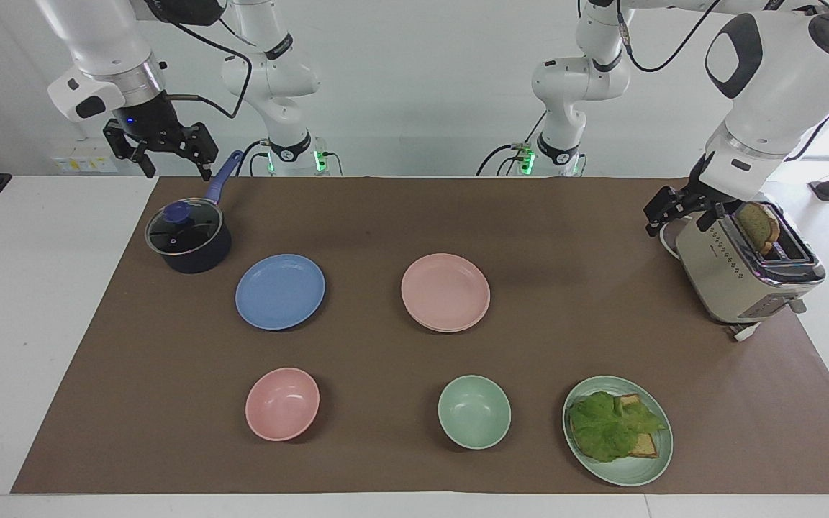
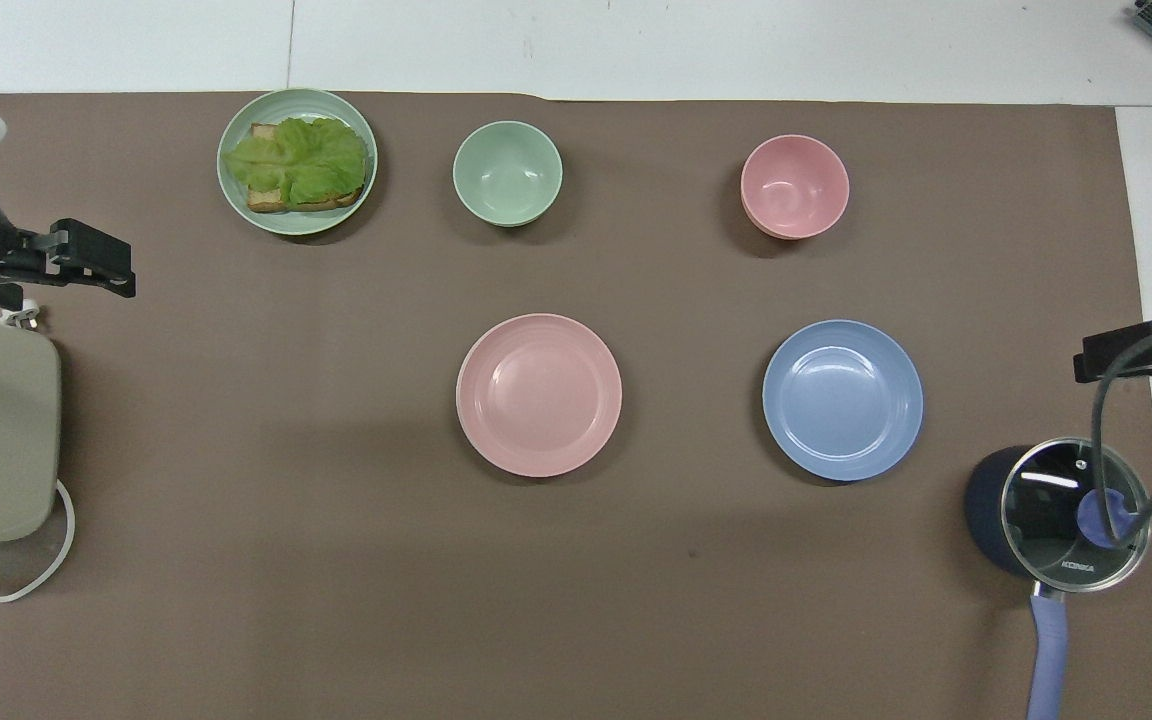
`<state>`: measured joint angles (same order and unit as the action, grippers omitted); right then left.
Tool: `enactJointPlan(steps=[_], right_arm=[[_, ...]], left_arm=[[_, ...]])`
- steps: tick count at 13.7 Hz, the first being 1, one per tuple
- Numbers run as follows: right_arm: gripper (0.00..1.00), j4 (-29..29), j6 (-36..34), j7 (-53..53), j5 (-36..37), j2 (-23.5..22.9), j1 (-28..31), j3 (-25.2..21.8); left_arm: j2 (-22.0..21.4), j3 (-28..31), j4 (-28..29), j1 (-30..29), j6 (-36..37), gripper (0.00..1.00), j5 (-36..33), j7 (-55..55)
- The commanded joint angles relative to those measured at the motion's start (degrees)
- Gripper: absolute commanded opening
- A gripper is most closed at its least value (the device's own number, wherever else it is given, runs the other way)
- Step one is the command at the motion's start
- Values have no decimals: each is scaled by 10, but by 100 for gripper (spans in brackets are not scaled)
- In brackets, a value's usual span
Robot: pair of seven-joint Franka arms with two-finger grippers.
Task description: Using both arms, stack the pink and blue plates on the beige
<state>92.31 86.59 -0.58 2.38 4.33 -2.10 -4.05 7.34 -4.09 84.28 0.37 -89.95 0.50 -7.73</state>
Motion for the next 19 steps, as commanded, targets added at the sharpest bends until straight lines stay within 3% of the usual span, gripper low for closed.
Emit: enactJointPlan(steps=[1, 5, 9, 13, 19], right_arm=[[100, 5, 4, 2, -14, 9, 3, 3], [100, -18, -34, 12, -36, 10, 2, 4], [100, 0, -26, 7, -35, 24, 1, 4], [100, 81, 101, 13, -35, 12, 2, 4], [100, 167, 261, 61, -36, -91, 1, 4]], left_arm=[[-7, -4, 0, -6, 12, 100, -3, 2], [-7, -4, 0, -6, 11, 100, -3, 2], [-7, -4, 0, -6, 12, 100, -3, 2], [-7, -4, 0, -6, 11, 100, -3, 2], [-7, -4, 0, -6, 12, 100, -3, 2]])
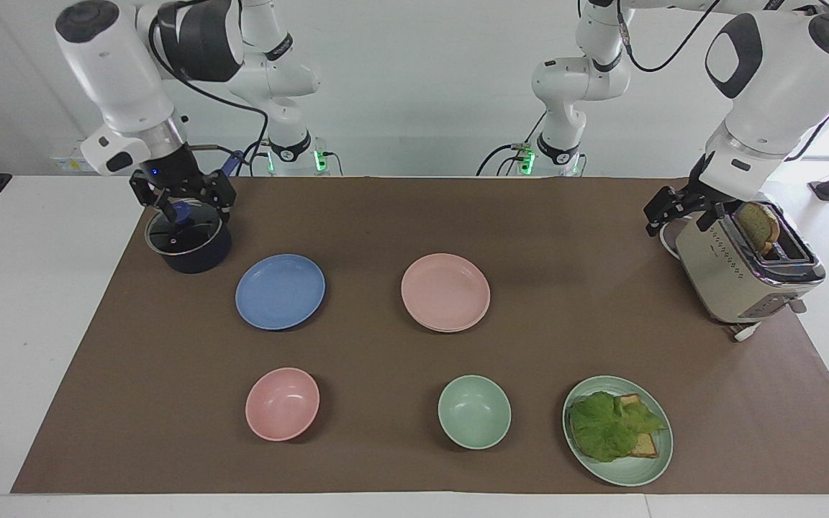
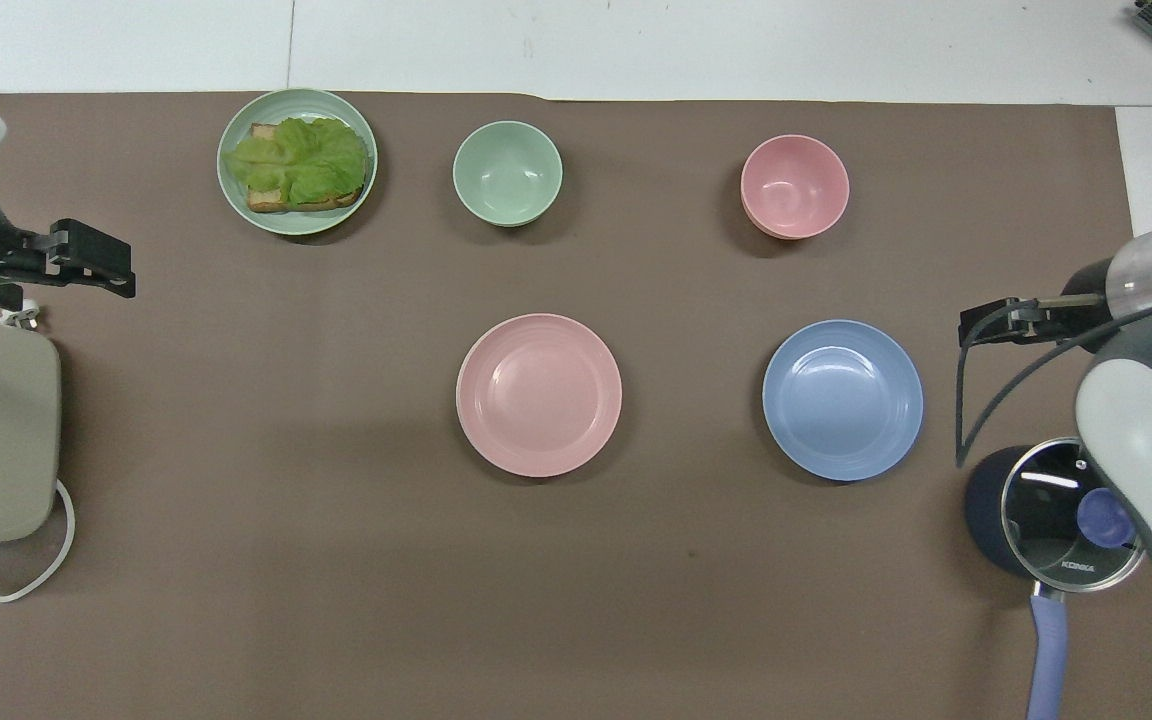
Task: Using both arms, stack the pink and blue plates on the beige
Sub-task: 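Reach the right gripper to the blue plate rim and grasp it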
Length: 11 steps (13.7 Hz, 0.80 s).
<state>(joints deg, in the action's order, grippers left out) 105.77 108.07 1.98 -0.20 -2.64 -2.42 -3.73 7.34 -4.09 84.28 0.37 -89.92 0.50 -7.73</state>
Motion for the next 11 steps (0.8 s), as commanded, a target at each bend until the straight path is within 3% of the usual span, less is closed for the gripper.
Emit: enactJointPlan(steps=[1, 7, 11], right_arm=[[100, 73, 100, 43, -10, -21, 5, 0], [100, 177, 240, 51, -11, -59, 14, 1], [100, 196, 267, 87, -44, -79, 24, 1]], left_arm=[[-7, -4, 0, -6, 11, 100, -3, 2], [-7, -4, 0, -6, 11, 100, -3, 2], [-7, -4, 0, -6, 11, 100, -3, 2]])
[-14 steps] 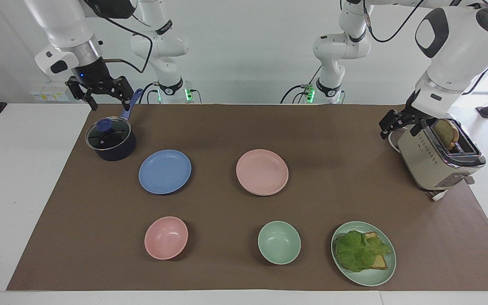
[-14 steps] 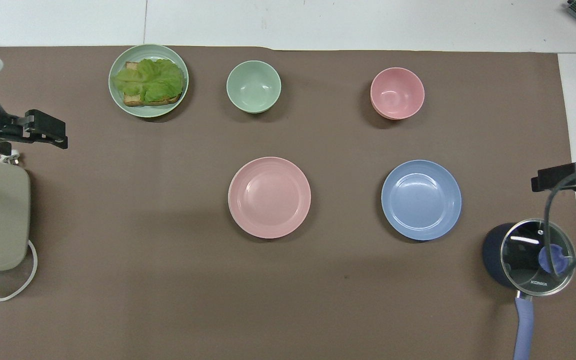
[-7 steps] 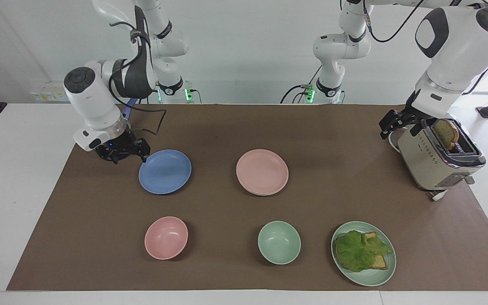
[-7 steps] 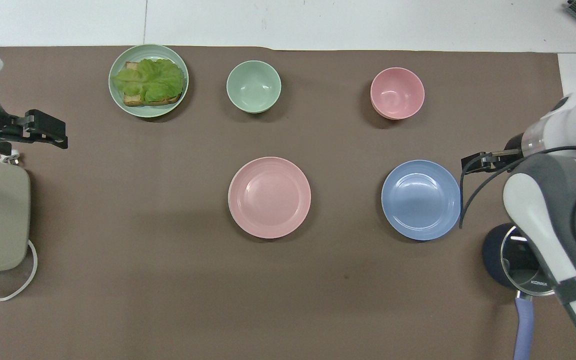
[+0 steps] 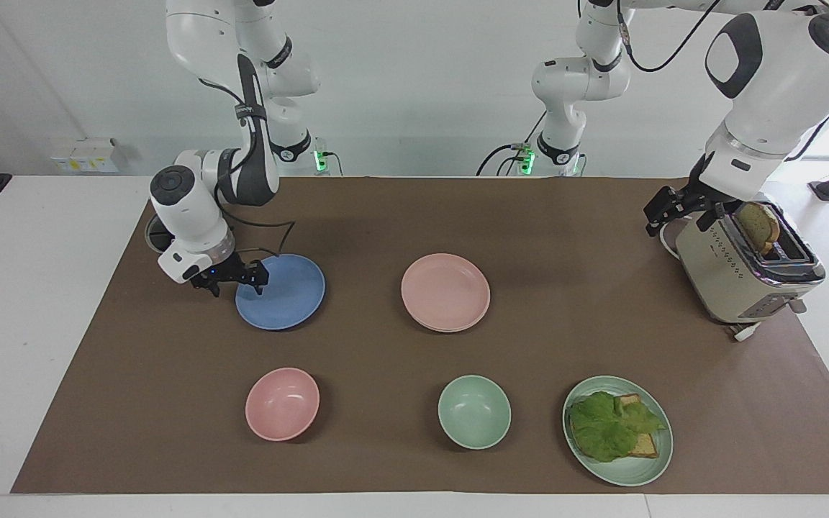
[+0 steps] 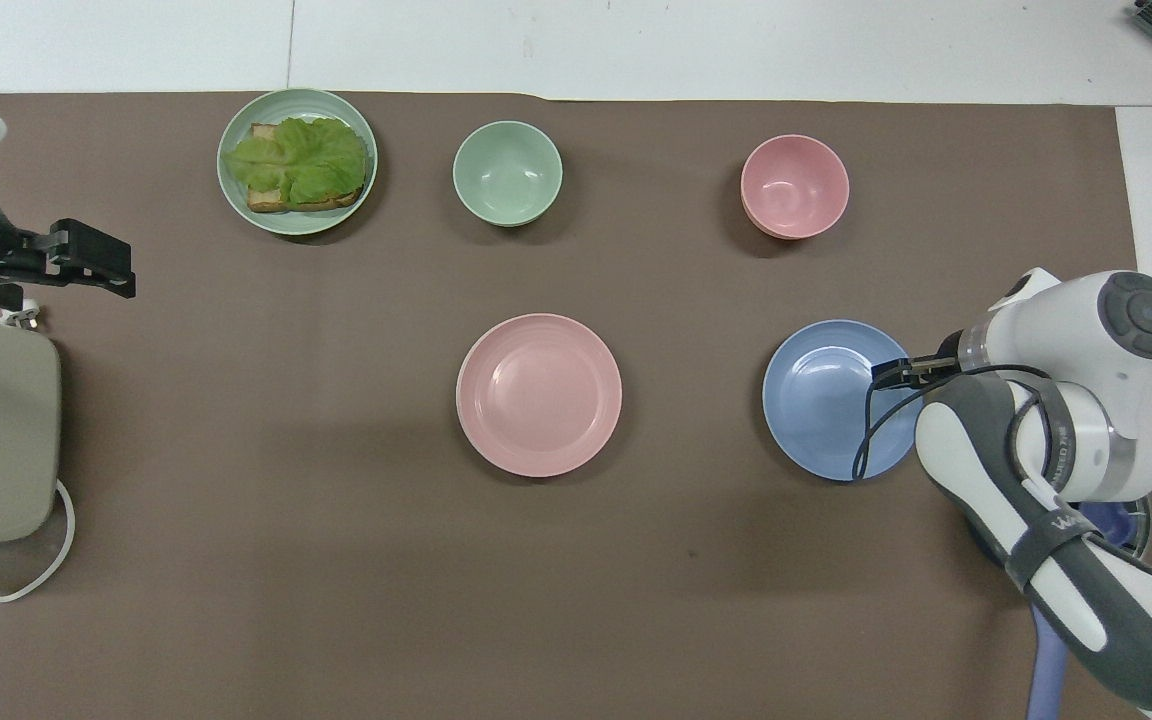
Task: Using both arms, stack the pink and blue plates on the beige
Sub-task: 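Reach the right gripper to the blue plate rim and grasp it, then carry the blue plate with the right gripper onto the pink plate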
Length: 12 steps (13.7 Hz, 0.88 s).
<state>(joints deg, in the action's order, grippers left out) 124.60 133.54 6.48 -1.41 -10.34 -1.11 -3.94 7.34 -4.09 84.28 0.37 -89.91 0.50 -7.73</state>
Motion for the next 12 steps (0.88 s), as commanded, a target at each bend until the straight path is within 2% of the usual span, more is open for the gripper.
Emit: enactJointPlan(steps=[1, 3, 4, 5, 9, 12], right_arm=[[78, 7, 11, 55, -44, -3, 11, 3], [34, 7, 12, 63, -45, -13, 21, 3], [7, 6, 12, 62, -45, -14, 21, 3], [0, 6, 11, 61, -45, -15, 20, 3], [0, -17, -8, 66, -44, -16, 17, 3], [0, -60, -89, 66, -44, 17, 13, 3]], left_arm=[[-7, -4, 0, -6, 11, 100, -3, 2], [-7, -4, 0, -6, 11, 100, -3, 2], [-7, -4, 0, -6, 11, 100, -3, 2], [-7, -4, 0, -6, 11, 100, -3, 2], [-7, -4, 0, -6, 11, 100, -3, 2], [-7, -4, 0, -6, 11, 100, -3, 2]])
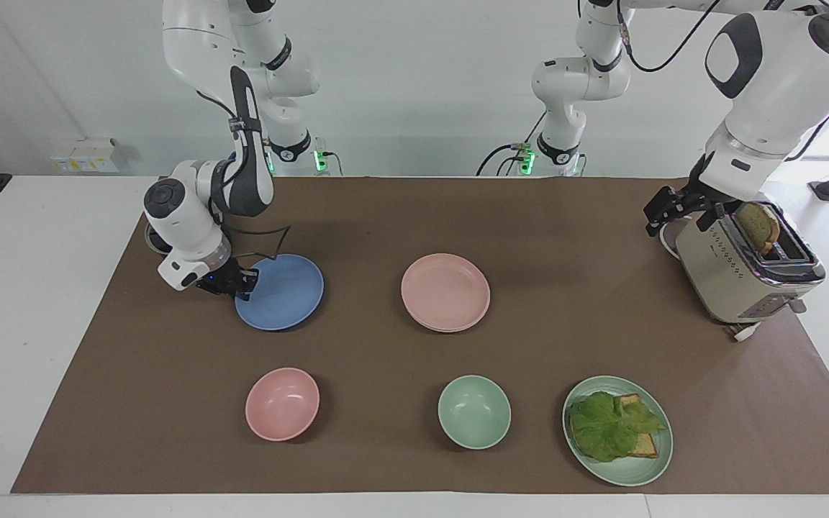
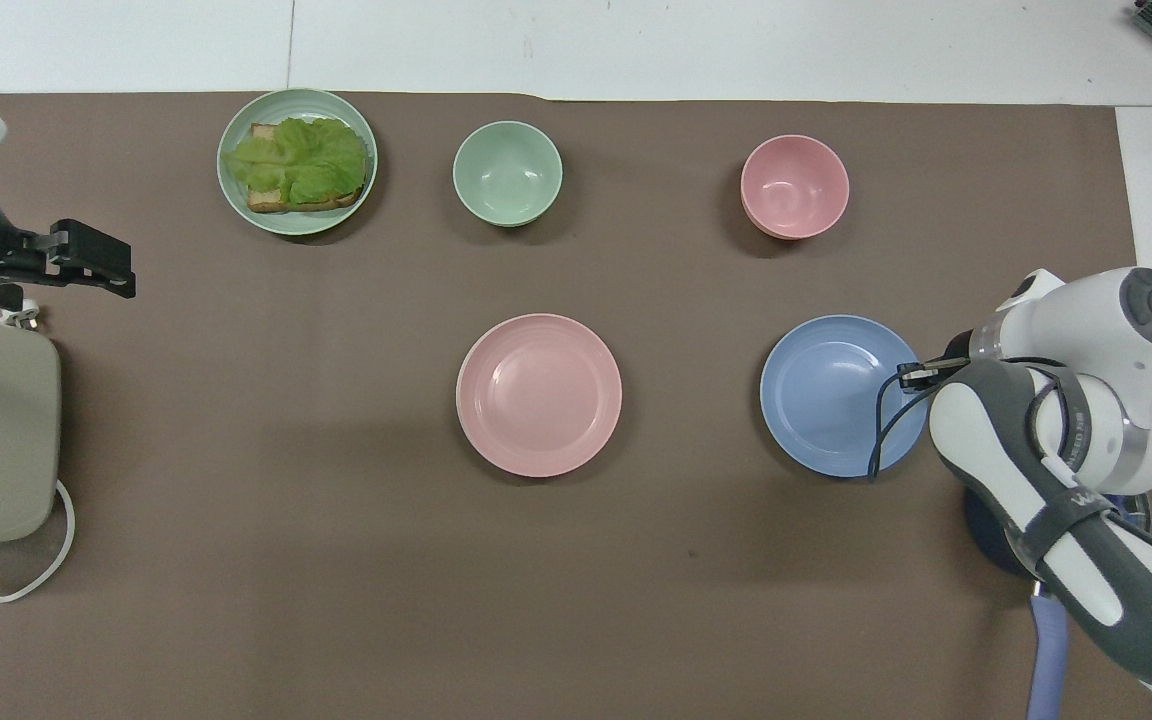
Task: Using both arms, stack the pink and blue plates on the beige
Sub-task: 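Carry the blue plate with the right gripper onto the pink plate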
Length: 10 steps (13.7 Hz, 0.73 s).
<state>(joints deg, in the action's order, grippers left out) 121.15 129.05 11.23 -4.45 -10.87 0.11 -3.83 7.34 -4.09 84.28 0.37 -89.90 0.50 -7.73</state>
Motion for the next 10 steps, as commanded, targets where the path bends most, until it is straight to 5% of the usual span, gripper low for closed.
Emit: enactJointPlan(steps=[1, 4, 10], right_arm=[[0, -34, -67, 19, -13, 41, -1, 4], [0, -50, -116, 14, -14, 92, -2, 17], [0, -96, -132, -179, -14, 85, -23, 131]], left_arm=[[-7, -4, 0, -6, 11, 100, -3, 2], [-7, -4, 0, -6, 11, 100, -3, 2], [-7, -4, 0, -6, 11, 100, -3, 2]])
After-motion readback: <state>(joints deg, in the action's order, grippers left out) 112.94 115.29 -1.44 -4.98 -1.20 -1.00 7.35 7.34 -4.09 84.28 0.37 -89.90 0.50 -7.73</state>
